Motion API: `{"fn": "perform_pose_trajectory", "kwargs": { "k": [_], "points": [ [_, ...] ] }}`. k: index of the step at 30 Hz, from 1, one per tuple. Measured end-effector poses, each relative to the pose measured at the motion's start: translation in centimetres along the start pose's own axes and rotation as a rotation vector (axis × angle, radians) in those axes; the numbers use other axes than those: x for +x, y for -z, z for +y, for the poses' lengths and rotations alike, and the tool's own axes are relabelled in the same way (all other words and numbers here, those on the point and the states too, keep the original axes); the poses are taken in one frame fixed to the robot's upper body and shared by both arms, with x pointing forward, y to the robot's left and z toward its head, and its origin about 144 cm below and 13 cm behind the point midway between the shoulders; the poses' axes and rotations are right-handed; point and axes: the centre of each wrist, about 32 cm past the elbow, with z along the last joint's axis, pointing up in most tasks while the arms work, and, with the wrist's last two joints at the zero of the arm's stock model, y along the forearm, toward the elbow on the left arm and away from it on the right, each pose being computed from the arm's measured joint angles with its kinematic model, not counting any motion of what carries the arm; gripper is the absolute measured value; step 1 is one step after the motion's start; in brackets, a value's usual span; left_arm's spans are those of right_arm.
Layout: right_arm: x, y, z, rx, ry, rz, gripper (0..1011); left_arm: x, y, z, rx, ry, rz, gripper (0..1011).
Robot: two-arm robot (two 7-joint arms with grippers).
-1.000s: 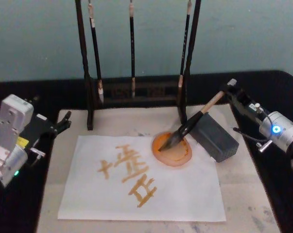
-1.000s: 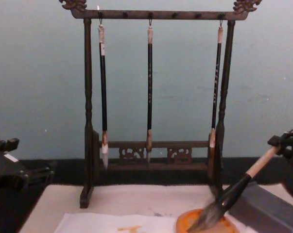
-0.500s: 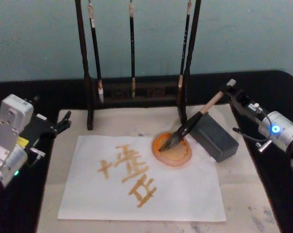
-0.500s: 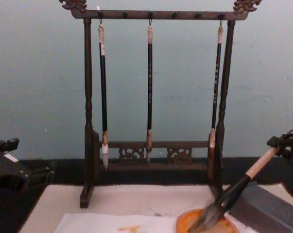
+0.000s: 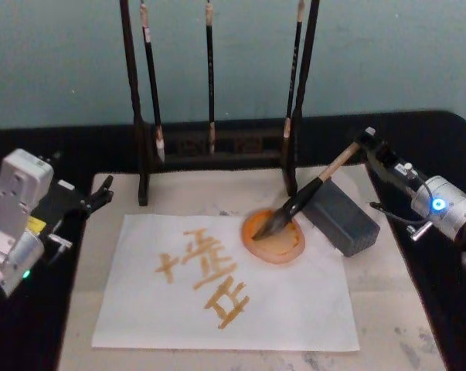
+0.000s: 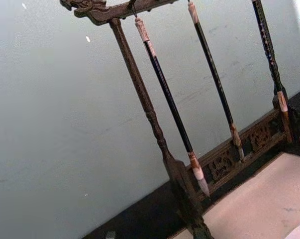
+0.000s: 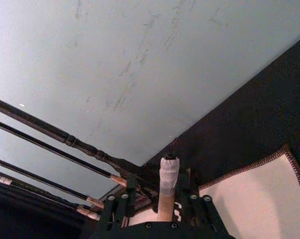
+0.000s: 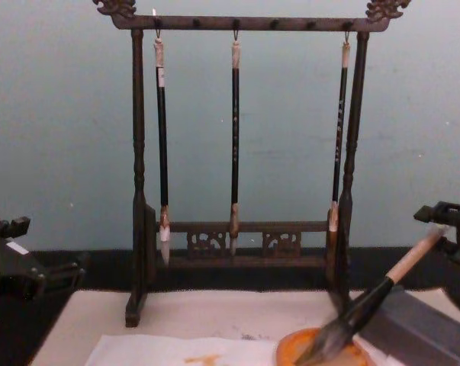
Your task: Pick up the brush from the inkstone, write on the paper, then place the brush back to its original position.
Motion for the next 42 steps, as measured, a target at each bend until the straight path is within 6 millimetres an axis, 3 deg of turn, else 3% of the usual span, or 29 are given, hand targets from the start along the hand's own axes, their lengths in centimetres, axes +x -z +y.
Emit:
{"fn": "perform_pose_trajectory", "kwargs": {
  "k": [8, 17, 32, 36, 42],
  "points": [
    [0.0, 0.0, 0.0, 0.000, 0.000, 0.001, 753, 0.0, 0.0, 0.0, 0.000, 0.000, 0.000, 1010],
    [0.0, 0.0, 0.0, 0.000, -0.001, 0.001, 989, 0.0, 0.0, 0.0, 0.000, 0.000, 0.000, 1009],
    [0.0, 0.0, -0.3, 0.006, 0.009, 0.006, 1000, 0.0, 0.0, 0.0, 0.000, 0.000, 0.000, 1009],
    [-0.4, -0.1, -1.6, 0.024, 0.020, -0.028, 1000, 0.0, 0.0, 0.0, 0.000, 0.000, 0.000, 1010],
    [-2.1, 0.5, -4.2, 0.062, 0.051, -0.287, 1000, 0.0, 0.0, 0.0, 0.000, 0.000, 0.000, 1009]
  ]
}}
